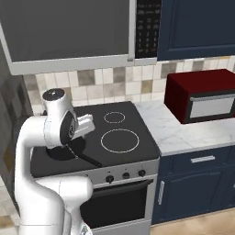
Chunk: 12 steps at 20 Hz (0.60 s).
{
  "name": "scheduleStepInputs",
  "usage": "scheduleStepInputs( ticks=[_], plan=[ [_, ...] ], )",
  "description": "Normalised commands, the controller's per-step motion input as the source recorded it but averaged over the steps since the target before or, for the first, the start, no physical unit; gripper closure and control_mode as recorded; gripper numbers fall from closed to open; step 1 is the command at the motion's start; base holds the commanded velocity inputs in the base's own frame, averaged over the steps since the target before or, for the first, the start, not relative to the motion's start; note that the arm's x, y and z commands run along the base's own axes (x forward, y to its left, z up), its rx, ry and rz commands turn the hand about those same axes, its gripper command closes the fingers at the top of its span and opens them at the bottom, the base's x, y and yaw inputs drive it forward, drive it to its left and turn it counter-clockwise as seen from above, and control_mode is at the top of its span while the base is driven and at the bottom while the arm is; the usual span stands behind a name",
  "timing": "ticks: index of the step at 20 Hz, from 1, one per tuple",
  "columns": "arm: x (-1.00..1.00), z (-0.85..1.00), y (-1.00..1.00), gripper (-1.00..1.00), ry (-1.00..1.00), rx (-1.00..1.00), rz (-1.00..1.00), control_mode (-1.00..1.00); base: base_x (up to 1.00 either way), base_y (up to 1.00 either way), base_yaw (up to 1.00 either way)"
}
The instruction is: Place the cold items (mushroom and broccoli) from the fridge in one tupperware on the dining counter. Place the warm items (kebab skewer and hot dog) in the stove area in another tupperware.
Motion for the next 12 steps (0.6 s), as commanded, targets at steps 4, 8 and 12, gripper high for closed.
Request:
scheduleStepInputs(
  ticks=[4,8,12],
  plan=[
    [-0.18,-0.24,0.97,-1.00,0.01,-0.05,0.34,-1.00,0.00,0.00,0.00],
    [0.23,-0.04,0.57,-1.00,0.04,0.05,0.12,-1.00,0.00,0.00,0.00],
    [0.69,-0.08,0.21,-1.00,0.01,0.18,0.00,-1.00,0.00,0.00,0.00]
  ],
)
